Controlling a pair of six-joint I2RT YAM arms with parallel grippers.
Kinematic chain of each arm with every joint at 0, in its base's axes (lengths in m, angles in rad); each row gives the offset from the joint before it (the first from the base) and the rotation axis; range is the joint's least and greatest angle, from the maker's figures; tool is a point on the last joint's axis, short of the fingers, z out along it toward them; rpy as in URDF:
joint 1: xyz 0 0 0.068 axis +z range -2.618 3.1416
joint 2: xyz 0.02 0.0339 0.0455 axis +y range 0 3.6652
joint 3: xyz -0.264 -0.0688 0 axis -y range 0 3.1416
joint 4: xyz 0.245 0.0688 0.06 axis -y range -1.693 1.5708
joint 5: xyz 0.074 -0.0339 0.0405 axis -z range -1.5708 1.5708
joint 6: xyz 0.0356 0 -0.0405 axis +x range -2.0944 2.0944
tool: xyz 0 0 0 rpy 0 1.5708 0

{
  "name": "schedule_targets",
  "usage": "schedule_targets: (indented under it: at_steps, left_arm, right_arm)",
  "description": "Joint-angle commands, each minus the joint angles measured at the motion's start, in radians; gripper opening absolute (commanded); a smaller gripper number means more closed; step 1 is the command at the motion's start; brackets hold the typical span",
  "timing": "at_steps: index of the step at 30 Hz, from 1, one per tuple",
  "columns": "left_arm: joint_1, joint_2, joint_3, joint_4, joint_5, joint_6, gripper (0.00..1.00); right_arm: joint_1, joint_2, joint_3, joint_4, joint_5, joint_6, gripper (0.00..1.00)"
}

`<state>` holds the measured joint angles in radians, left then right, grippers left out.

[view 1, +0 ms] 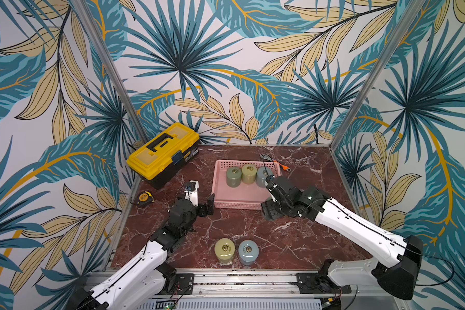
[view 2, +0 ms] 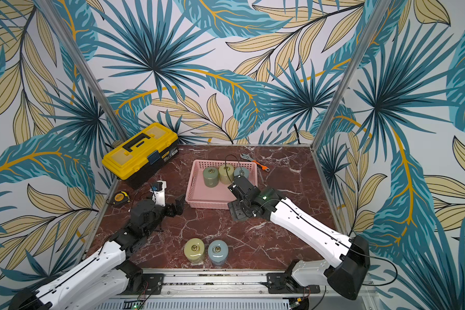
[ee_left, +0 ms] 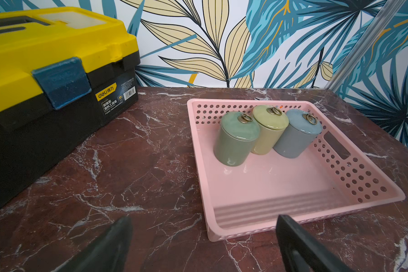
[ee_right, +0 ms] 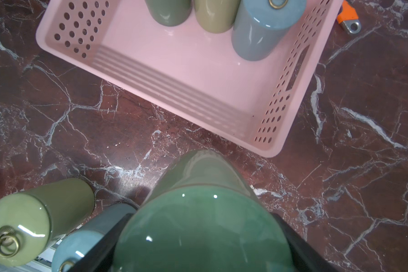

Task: Take the tea canister out of the basket
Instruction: Pick up the tea canister from the basket.

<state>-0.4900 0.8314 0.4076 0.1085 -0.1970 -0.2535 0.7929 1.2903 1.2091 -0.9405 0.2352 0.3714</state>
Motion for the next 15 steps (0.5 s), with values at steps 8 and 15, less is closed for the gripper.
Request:
schedule_targets:
  at_steps: [8,15]
  left_arm:
    - [0.003,-0.002,-0.038,0.022,0.009,0.010,1.00]
    - [0.003,0.001,-0.039,0.024,0.007,0.011,1.00]
  right_arm:
    - [0.099,-0.105,-0.120,0.005,0.041,0.127,0.56]
    - [0.164,-0.135,-0.181,0.000,0.051,0.205,0.56]
